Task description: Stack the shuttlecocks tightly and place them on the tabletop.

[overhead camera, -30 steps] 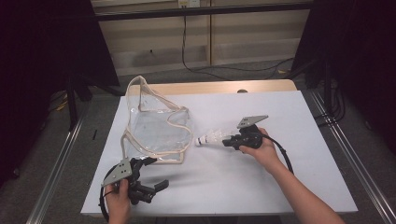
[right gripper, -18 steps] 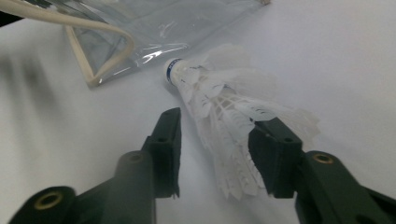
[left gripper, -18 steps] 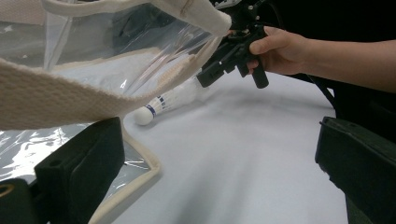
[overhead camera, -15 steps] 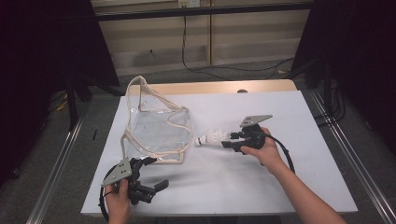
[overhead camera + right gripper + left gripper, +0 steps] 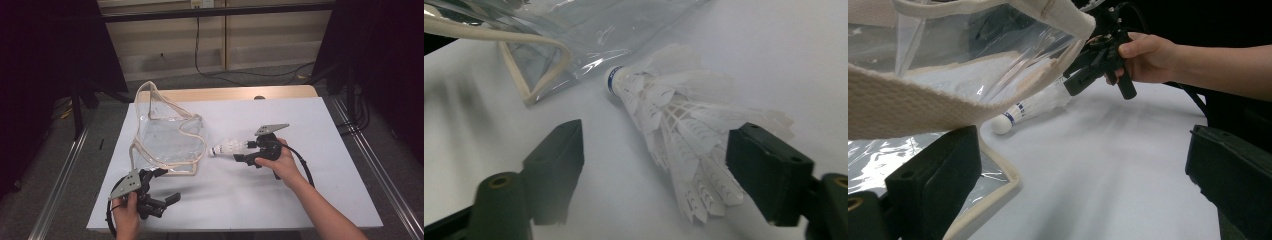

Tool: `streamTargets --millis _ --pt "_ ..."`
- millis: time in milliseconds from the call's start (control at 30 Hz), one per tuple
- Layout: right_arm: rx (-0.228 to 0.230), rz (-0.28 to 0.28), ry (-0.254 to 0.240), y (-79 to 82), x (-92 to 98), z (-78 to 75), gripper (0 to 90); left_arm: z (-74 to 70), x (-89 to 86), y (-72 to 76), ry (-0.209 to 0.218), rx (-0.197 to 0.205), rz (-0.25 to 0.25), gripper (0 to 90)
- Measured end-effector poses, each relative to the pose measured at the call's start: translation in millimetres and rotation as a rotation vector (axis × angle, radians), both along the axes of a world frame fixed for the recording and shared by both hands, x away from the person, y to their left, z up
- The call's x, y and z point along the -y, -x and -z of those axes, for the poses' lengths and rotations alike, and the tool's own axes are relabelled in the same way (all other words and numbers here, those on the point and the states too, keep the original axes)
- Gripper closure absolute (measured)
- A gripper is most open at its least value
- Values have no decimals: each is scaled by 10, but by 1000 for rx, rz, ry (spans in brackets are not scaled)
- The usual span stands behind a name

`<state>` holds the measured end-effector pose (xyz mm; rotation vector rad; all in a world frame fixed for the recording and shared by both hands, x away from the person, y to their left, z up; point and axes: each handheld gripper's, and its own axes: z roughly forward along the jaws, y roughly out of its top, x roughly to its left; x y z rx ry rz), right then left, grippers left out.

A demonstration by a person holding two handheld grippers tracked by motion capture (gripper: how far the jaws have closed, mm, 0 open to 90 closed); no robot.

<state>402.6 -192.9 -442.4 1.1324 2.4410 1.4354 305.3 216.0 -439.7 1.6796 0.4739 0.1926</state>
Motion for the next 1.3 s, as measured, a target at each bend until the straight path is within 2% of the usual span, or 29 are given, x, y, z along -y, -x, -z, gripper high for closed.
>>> streamTargets --millis 67,300,533,733,1100,1300 --pt "-17 6 -13 -7 6 13 181 1 0 0 -1 -1 0 16" --pt "-30 15 -38 -16 4 27 132 1 6 -1 -1 0 2 16" --pt "-57 16 -44 -21 -27 63 76 2 5 -2 -3 0 3 16" --pt "-53 16 -62 -35 -56 80 78 4 10 -2 -2 -3 4 16" --pt "-52 16 -65 -46 -122 117 86 3 12 -2 -4 -2 5 16" --pt "-49 12 -76 -63 -156 89 88 4 13 -3 -3 -2 5 16"
